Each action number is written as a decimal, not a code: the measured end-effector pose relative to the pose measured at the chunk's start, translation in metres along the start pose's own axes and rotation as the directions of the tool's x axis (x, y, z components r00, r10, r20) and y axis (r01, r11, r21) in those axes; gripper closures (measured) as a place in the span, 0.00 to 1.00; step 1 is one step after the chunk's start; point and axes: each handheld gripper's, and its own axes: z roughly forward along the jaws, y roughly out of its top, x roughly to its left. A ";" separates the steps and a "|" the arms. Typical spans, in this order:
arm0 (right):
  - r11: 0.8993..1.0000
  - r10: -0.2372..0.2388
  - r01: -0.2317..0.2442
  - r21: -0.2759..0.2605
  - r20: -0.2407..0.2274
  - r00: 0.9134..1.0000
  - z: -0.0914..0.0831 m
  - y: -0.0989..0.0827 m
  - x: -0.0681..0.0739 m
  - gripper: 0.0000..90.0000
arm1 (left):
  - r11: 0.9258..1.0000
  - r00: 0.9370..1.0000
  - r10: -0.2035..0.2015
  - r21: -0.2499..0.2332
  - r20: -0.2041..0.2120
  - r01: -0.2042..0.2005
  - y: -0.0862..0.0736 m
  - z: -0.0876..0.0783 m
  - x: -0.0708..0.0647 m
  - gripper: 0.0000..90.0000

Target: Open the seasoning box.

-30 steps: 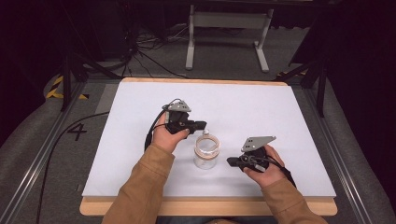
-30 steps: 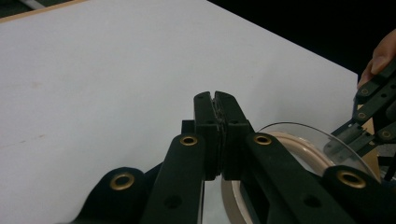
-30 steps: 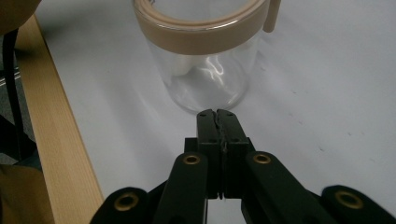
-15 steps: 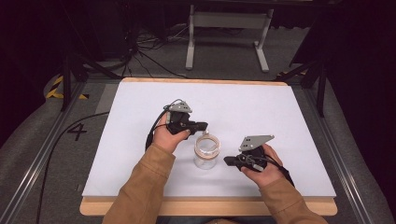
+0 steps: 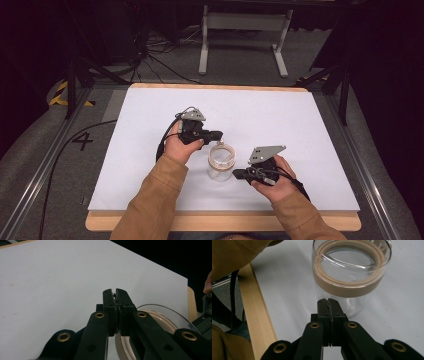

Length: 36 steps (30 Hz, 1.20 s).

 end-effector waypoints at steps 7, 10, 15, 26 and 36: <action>1.000 -0.002 0.002 0.001 -0.005 1.000 0.002 0.001 0.002 1.00 | 1.000 1.000 -0.016 -0.012 -0.014 0.016 -0.001 0.002 0.001 1.00; 1.000 -0.003 0.003 -0.007 -0.002 1.000 0.001 0.002 0.002 1.00 | 1.000 1.000 -0.013 0.007 -0.024 0.013 -0.002 0.003 0.001 1.00; 0.999 -0.002 0.002 -0.033 0.002 1.000 -0.001 0.006 0.002 1.00 | 1.000 1.000 -0.014 0.006 -0.024 0.014 -0.001 0.003 0.001 1.00; 0.993 0.021 -0.016 -0.121 0.035 0.999 -0.003 0.020 -0.006 1.00 | 1.000 1.000 -0.012 -0.006 -0.011 0.012 0.000 -0.003 0.001 1.00; 0.991 -0.009 0.013 -0.133 0.032 0.999 -0.003 0.023 -0.009 1.00 | 1.000 0.999 -0.015 -0.020 -0.047 0.014 0.003 -0.035 0.000 0.96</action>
